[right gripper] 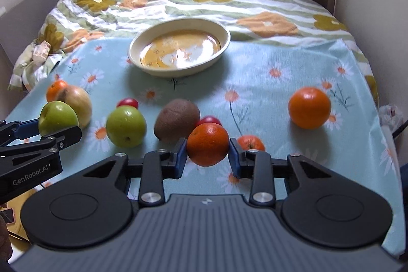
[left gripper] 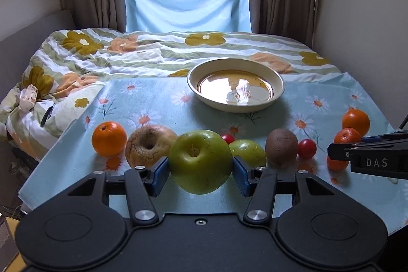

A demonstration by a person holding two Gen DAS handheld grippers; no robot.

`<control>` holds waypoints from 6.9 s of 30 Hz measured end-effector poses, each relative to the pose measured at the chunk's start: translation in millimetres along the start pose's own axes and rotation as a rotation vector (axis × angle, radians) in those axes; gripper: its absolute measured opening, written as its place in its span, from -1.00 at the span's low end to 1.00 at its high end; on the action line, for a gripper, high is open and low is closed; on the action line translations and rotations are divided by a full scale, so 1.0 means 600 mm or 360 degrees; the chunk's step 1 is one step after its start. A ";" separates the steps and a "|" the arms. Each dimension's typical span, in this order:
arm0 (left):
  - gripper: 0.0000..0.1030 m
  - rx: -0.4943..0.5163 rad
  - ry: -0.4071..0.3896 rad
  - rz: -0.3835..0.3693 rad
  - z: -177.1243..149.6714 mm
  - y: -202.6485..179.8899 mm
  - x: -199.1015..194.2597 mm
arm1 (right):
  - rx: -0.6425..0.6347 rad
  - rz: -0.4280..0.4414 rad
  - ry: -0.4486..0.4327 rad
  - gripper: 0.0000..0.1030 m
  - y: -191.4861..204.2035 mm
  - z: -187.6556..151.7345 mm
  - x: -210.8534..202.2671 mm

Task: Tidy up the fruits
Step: 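Carry the green apple in the left tool while the right tool carries the tangerine to the bowl, then open the left tool to drop the apple in the bowl while the right tool releases the tangerine, then withdraw both open tools from the bowl toward the remaining fruit, then grasp the large wrinkled brown apple with the left tool while the right tool grasps the brown kiwi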

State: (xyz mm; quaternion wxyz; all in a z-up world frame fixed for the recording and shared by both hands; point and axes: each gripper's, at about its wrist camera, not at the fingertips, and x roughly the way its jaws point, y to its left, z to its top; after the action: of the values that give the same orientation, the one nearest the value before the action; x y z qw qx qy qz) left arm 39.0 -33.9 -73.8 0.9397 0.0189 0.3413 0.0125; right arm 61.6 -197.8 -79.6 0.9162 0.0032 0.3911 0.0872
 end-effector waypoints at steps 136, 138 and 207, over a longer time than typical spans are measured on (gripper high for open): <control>0.96 0.0035 -0.0273 0.0034 0.201 0.024 -0.075 | -0.0131 0.0045 -0.0235 1.00 -0.049 0.235 -0.062; 0.96 0.0046 -0.0275 0.0065 0.184 0.020 -0.086 | -0.0137 0.0082 -0.0238 1.00 -0.053 0.218 -0.078; 0.54 0.0005 0.0230 -0.0065 0.013 0.105 0.154 | -0.0931 0.0683 0.0104 0.58 0.008 0.029 0.190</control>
State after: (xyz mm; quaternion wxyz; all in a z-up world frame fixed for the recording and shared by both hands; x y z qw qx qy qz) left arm 114.1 32.3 -124.3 0.9127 0.0125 0.4084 -0.0058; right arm 150.8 -173.6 -149.1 0.8262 -0.1797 0.3692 0.3857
